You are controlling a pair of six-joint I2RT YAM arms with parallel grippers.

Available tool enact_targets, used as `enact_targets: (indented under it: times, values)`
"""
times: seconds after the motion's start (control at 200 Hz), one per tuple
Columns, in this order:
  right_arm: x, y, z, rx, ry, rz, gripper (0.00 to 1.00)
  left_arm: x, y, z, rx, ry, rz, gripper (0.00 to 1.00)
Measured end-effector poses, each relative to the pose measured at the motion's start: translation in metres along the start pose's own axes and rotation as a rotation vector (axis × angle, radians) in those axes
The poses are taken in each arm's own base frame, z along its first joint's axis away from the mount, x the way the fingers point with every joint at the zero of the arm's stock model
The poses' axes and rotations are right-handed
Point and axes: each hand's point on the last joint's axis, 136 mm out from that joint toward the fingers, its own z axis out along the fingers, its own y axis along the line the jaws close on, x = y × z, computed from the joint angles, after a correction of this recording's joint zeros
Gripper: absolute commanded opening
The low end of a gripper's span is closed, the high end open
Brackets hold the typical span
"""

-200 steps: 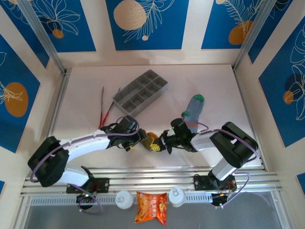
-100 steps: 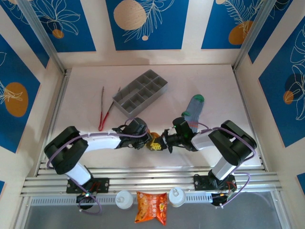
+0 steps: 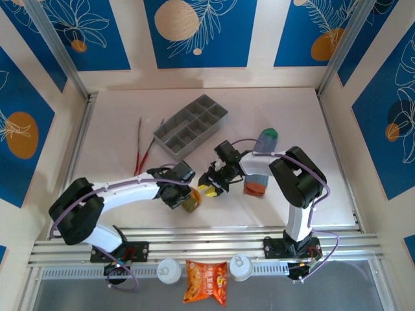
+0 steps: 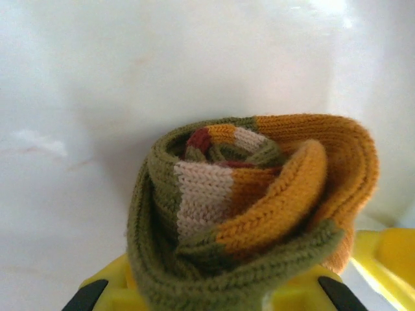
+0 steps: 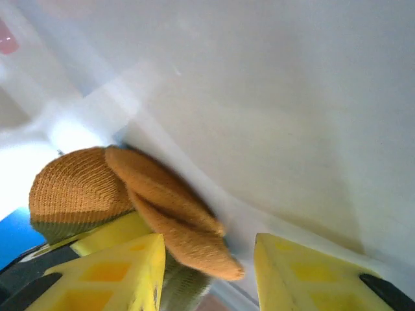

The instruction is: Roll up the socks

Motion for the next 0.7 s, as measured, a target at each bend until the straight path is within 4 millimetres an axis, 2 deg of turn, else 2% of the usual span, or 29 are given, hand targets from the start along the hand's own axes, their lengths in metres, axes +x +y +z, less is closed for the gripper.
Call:
enact_targets:
  times: [0.095,0.17,0.305,0.4,0.56,0.63,0.695]
  values:
    - [0.011,-0.004,-0.010,0.049,-0.050,-0.102,0.43,0.001,0.003,0.000,-0.072,0.005,-0.034,0.00]
    - [0.027,-0.003,-0.023,0.050,-0.106,-0.193,0.39,0.001,0.000,0.000,-0.141,0.008,-0.057,0.00]
    - [0.053,0.004,-0.044,0.016,-0.253,-0.367,0.41,0.003,-0.005,0.003,-0.264,0.011,-0.078,0.00]
    - [0.068,-0.003,-0.040,-0.003,-0.326,-0.458,0.44,0.003,-0.007,0.005,-0.341,0.013,-0.089,0.00]
    - [0.077,-0.039,-0.022,0.038,-0.399,-0.454,0.47,0.004,-0.010,0.007,-0.462,0.018,-0.090,0.00]
    - [0.073,-0.038,-0.021,0.034,-0.433,-0.420,0.49,0.004,-0.011,0.008,-0.513,0.024,-0.088,0.00]
    - [0.071,-0.028,-0.022,-0.005,-0.465,-0.385,0.51,0.005,-0.011,0.010,-0.559,0.036,-0.076,0.00]
